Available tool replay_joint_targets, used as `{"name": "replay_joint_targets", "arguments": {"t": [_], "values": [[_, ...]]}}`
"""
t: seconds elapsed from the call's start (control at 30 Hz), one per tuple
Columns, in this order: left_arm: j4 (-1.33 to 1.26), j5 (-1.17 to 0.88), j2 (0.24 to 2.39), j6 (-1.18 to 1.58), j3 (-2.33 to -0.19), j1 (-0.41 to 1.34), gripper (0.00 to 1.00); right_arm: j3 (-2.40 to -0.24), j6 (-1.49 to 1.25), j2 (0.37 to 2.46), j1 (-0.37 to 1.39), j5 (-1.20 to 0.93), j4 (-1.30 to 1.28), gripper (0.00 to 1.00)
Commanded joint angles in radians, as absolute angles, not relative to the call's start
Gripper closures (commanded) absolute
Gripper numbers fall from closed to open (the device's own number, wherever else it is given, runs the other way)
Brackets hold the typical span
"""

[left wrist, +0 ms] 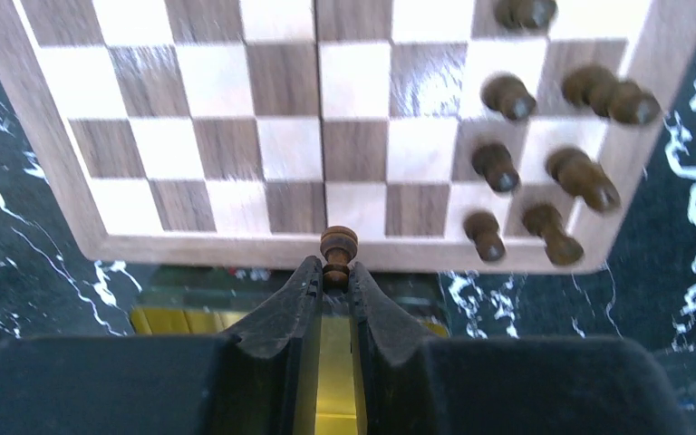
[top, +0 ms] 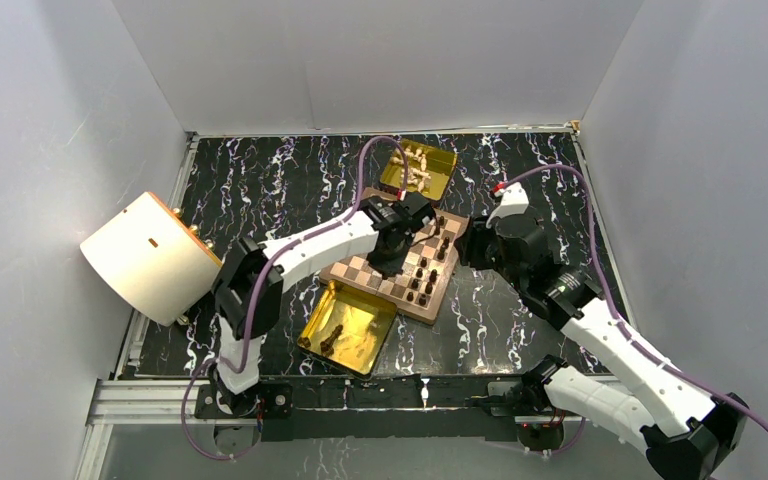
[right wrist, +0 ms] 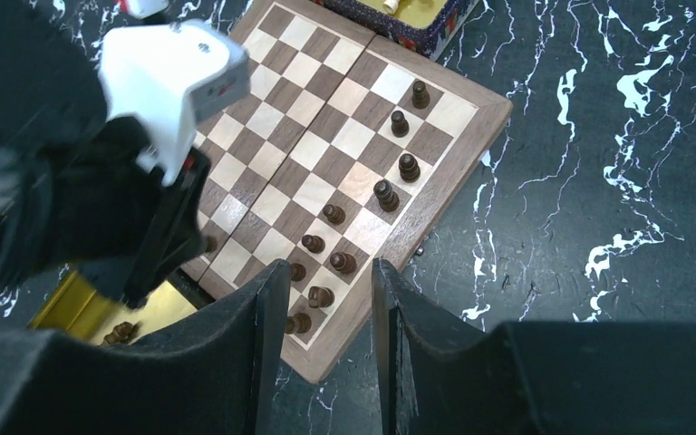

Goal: Set up the chess pieces on the board
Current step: Place the chess piece on the chessboard, then pick up the chess piece from the chessboard.

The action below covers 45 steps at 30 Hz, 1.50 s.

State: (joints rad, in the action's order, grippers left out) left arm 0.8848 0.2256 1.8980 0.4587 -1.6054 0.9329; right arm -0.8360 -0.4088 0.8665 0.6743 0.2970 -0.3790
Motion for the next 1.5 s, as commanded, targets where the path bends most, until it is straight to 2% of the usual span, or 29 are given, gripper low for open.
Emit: {"name": "replay_joint_targets", "arguments": {"t": [0.0,0.43,0.47,0.6,0.73,1.07,1.3,1.47], "values": [[0.922,0.216,1.948,0.379,-1.704,0.860,0.93,-0.834,-0.419,0.822,0.670,0.317,-0.389,0.54],[0.879,0.187,2.089,0.338,-1.759,0.810,0.92,-0.852,-0.431,0.830,0.672,0.303,-0.408,0.54],[0.878,0.188,2.095,0.337,-1.765,0.811,0.90,-0.855,-0.431,0.835,0.671,0.302,-0.410,0.53],[0.859,0.205,2.079,0.350,-1.759,0.811,0.69,-0.853,-0.443,0.853,0.670,0.290,-0.404,0.54],[0.830,0.178,2.047,0.361,-1.745,0.805,0.58,-0.856,-0.454,0.876,0.671,0.238,-0.389,0.55],[0.518,0.000,1.763,0.431,-1.486,0.682,0.56,-0.846,-0.550,0.987,0.674,0.069,-0.307,0.61],[0.412,0.052,1.480,0.408,-1.312,0.626,0.42,-0.885,-0.549,1.115,0.697,0.047,-0.273,0.60],[0.399,0.032,1.297,0.361,-1.203,0.621,0.37,-0.947,-0.530,1.227,0.756,0.103,-0.266,0.59]]}}
